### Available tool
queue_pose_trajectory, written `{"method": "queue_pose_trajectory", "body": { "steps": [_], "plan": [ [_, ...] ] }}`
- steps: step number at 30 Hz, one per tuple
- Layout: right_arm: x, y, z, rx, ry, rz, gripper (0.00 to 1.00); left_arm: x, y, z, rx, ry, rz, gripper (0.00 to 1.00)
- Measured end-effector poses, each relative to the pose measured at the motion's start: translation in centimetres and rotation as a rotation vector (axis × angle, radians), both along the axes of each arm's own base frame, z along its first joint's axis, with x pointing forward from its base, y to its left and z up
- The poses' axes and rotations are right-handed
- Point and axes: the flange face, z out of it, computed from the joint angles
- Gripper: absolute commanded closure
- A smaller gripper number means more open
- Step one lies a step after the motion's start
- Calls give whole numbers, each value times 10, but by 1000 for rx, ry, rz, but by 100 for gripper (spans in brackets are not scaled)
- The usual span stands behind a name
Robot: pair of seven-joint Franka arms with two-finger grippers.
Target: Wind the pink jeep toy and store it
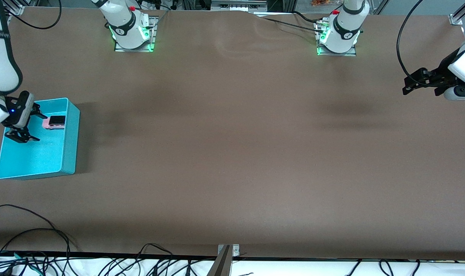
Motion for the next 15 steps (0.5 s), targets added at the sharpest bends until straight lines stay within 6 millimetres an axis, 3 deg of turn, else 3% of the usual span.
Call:
{"method": "queue_pose_trajectory", "body": {
  "steps": [6,15],
  "plan": [
    [-9,30,49,33,-5,-176,0,0,0,0,0,0,0,0],
    [-22,86,82,87,112,-403,0,0,0,0,0,0,0,0]
  ]
}}
